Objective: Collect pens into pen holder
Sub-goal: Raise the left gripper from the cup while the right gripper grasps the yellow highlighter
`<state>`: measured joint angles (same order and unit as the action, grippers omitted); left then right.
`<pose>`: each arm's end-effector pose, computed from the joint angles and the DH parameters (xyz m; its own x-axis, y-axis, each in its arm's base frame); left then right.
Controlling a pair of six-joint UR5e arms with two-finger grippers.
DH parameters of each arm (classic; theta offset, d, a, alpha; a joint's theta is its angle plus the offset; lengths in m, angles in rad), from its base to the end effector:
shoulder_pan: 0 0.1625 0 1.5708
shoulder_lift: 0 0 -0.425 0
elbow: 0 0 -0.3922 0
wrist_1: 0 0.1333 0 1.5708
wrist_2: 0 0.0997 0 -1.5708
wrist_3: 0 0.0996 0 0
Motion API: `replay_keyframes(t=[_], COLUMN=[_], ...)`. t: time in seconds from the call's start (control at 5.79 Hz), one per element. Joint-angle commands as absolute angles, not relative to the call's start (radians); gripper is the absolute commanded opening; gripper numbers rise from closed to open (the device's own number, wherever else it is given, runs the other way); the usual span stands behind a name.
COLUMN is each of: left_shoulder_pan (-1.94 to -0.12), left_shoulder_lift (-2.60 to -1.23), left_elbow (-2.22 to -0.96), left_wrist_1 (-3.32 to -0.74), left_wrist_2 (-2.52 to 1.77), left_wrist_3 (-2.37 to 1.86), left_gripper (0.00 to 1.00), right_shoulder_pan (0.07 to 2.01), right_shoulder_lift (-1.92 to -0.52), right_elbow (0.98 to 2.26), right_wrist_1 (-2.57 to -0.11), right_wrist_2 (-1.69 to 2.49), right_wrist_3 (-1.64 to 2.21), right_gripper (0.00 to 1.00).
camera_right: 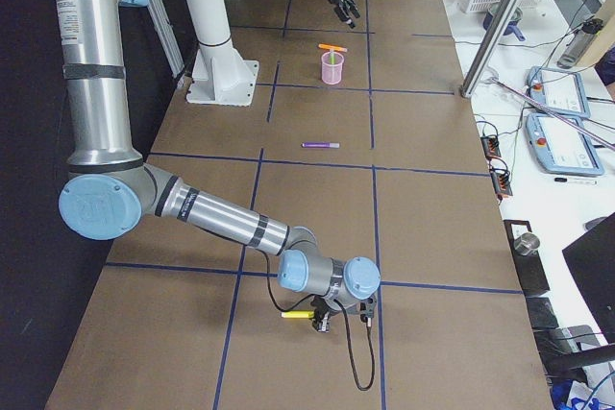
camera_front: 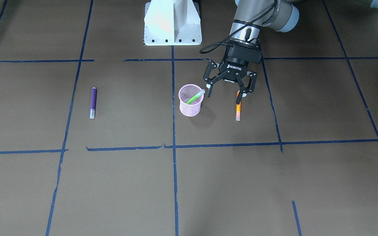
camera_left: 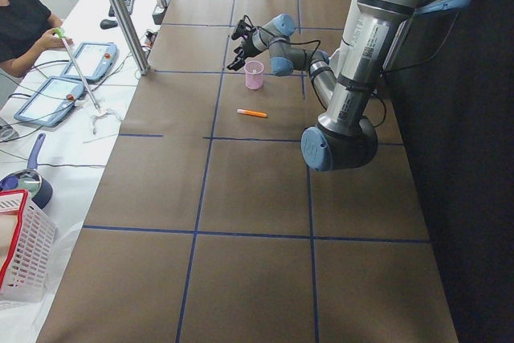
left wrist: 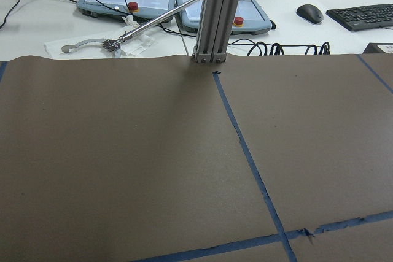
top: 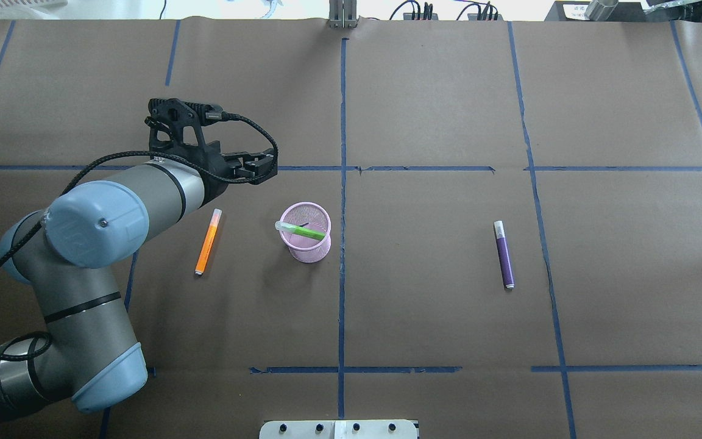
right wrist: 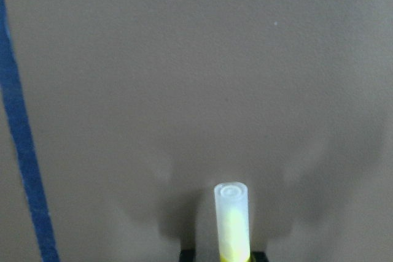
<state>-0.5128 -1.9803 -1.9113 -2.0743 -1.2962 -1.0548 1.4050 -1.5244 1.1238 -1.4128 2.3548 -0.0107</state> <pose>0.4253 -0.4234 0.2202 0.5802 0.2183 -0.7846 0.4719 0.6951 0.5424 -0.0139 -0.4648 0.8324 0.7246 0.0402 0.6880 0.1680 0.9579 -0.2329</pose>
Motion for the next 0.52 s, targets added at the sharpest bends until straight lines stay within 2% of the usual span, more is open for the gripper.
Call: replay_keyframes(t=[0.0, 0.17, 0.35], left_shoulder_pan=[-0.515, -0.515, -0.515], left_shoulder_lift=[-1.98, -1.98, -1.98], left_elbow=[-1.913, -1.919, -1.921], left_wrist_1=[-2.079, -2.079, -2.079], left_wrist_2=[-1.296, -1.296, -1.296], left_wrist_3=[-1.058, -1.063, -1.063], left_gripper=[1.0, 1.0, 1.0], right_shoulder_pan=[1.405, 1.405, 1.407], right_shoulder_lift=[-1.525, -1.516, -1.503], right_elbow=[1.123, 1.129, 1.152], right_wrist_1=[-1.413, -1.413, -1.411], right_wrist_2=[2.323, 2.324, 2.33], right_wrist_3=[-0.023, -0.034, -0.031], right_gripper=[0.06, 0.0, 0.0])
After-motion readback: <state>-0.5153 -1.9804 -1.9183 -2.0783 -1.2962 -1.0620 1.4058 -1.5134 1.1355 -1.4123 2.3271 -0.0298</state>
